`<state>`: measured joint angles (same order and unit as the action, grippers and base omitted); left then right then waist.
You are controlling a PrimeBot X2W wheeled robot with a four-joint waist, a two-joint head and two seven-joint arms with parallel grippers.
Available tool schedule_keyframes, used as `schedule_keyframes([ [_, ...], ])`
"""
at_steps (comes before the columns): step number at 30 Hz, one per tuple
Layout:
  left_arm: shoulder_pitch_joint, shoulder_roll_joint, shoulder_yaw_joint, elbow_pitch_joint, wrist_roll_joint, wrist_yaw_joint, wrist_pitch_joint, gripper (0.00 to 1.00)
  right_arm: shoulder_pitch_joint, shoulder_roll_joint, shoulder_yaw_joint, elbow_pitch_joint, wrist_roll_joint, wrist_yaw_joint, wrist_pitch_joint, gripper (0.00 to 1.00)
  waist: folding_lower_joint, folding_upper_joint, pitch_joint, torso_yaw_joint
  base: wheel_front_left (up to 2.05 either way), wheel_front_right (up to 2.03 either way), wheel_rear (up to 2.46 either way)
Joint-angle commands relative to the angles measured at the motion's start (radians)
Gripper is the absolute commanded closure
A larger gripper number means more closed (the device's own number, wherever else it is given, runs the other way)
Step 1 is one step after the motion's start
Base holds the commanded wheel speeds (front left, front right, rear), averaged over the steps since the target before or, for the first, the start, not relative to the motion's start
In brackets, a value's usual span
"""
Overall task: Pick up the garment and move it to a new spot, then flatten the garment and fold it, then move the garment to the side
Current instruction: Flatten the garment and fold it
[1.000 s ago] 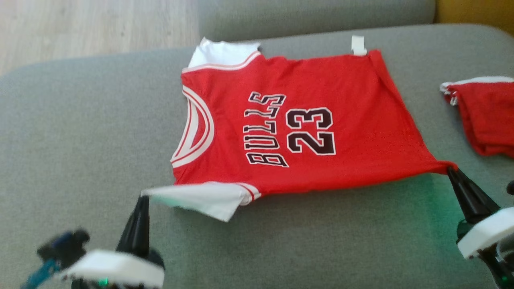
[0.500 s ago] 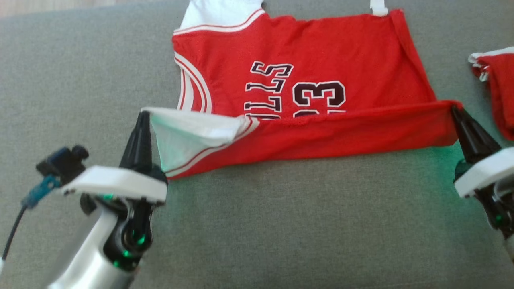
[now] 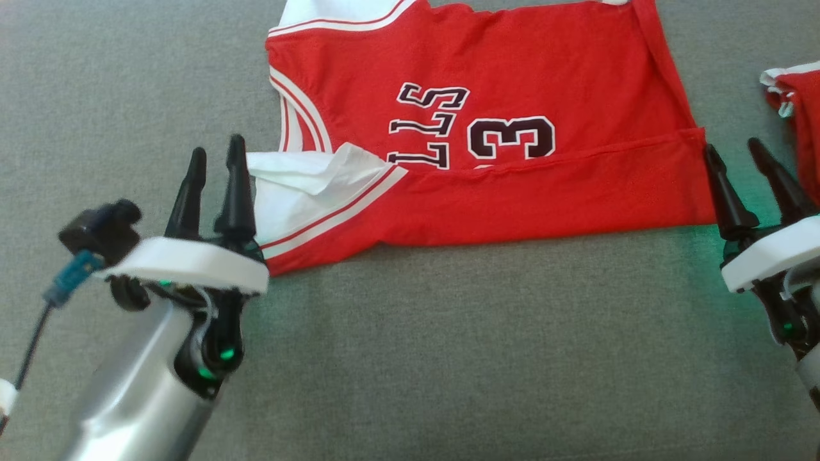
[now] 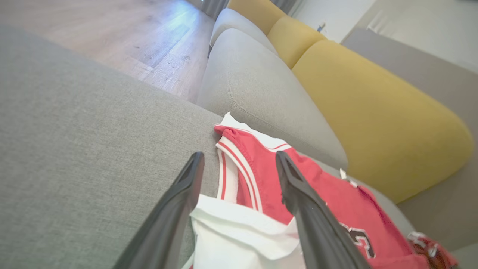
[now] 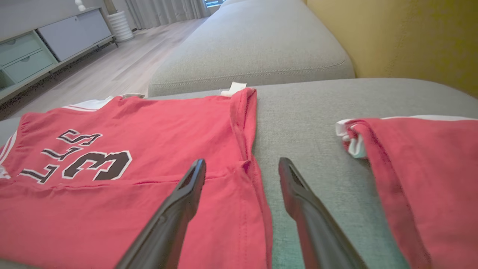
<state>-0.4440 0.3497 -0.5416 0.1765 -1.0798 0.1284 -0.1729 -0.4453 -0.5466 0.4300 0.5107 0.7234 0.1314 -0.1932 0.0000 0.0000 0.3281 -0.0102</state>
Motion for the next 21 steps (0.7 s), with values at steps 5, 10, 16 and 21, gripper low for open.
schedule_keyframes([
  [5,0.060,0.078,-0.047,-0.054,0.123,0.060,-0.019,0.00,0.027,-0.014,-0.013,-0.023,0.007,-0.001,-0.035,0.00,0.0000,0.0000,-0.013,-0.011,0.00,0.00,0.00],
  [10,0.141,0.135,-0.112,-0.079,0.228,0.152,-0.014,0.00,0.060,-0.006,-0.024,-0.032,0.005,-0.001,-0.047,0.00,0.0000,0.0000,-0.025,-0.024,0.00,0.00,0.00],
  [16,0.190,0.166,-0.135,-0.099,0.253,0.195,0.005,0.00,0.078,0.003,-0.039,-0.038,0.001,-0.001,-0.052,0.00,0.0000,0.0000,-0.028,-0.027,0.00,0.00,0.00],
  [21,0.177,0.162,-0.153,-0.067,0.250,0.184,0.032,0.26,0.083,0.014,-0.041,-0.036,-0.005,-0.001,-0.052,0.00,0.0000,0.0000,-0.029,-0.025,0.00,0.00,0.00],
])
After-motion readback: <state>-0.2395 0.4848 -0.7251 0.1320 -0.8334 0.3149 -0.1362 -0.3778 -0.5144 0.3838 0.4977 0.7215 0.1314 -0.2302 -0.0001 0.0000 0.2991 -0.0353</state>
